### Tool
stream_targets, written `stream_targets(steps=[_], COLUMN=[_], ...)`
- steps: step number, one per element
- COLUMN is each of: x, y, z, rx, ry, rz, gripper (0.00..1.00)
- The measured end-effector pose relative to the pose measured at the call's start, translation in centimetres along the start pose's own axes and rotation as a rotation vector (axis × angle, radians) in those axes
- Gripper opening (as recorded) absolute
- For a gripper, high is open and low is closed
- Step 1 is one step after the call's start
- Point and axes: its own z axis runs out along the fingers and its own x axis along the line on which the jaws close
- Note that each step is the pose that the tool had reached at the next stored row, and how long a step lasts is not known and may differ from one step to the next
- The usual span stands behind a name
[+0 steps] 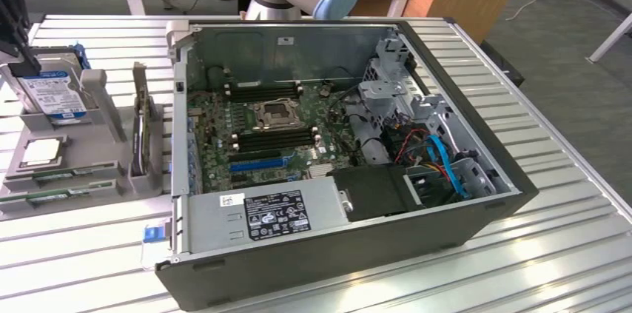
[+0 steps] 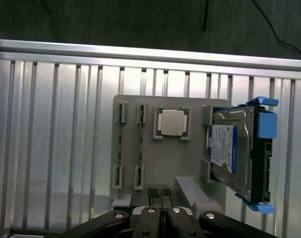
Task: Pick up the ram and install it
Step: 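Pick up the ram and move it above insertion slot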
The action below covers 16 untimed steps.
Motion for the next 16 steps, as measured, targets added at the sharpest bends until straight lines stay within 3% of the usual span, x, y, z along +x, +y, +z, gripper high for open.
stream_targets(steps=[7, 16], x=[0.01, 0.01], y=[0.0, 0.0], z=[0.0, 0.14], rx=[0.0001, 0.0002], ry=[-0.0002, -0.0054], rz=[0.0, 0.0], gripper=[0.1, 0.1])
